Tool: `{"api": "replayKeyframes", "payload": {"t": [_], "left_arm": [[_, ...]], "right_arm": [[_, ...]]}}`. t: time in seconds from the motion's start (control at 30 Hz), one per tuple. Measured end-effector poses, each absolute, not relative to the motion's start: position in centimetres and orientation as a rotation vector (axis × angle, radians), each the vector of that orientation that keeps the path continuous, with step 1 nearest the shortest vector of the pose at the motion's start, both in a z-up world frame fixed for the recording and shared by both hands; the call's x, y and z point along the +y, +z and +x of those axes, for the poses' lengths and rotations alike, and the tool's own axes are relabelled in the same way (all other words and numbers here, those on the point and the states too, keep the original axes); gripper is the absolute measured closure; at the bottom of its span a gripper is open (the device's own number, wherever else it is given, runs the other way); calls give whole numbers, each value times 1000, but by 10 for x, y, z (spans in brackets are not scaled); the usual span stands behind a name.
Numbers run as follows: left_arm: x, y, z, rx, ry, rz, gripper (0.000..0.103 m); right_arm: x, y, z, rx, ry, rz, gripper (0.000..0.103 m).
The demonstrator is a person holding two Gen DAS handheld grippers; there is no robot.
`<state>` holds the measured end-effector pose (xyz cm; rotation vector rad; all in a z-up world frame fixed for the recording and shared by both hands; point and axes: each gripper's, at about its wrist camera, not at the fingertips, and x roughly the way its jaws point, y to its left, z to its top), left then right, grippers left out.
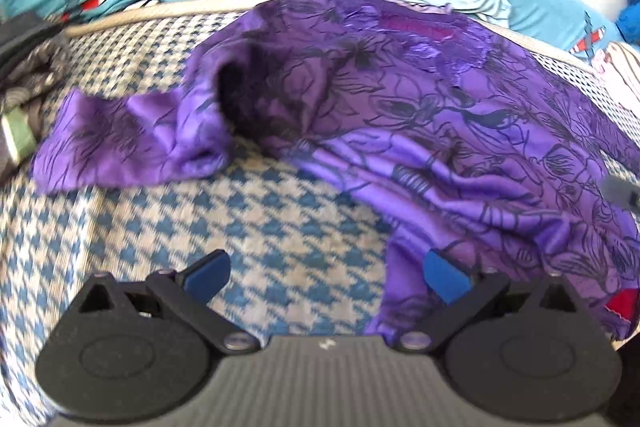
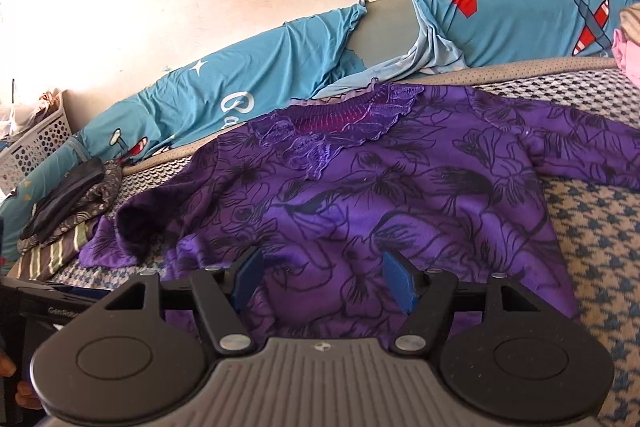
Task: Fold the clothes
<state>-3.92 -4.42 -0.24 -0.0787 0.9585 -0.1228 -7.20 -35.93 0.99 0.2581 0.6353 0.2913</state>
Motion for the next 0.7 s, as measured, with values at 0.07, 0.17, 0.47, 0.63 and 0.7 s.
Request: {"api": "replayKeyframes", "payload": {"t": [0.07,0.17,0.47,0.63,0.7], "left_arm": [[-38,-4,-44,963,-110,-99,0],[-31,-6,-50,966,-94,-118,0],[-30,-10,-63,965,-51,-110,0],[-29,-10,-65,958,-23,-105,0],[-27,-10,-66,954,-9,-110,0]], "right_arm": [[-359,10,-81,638,297,265,37],[-358,10,-93,635,298,267,37],[-357,12,-125,632,302,282,37],[-349,13,-143,622,318,262,37],[-344,14,-151,613,327,247,37]]}}
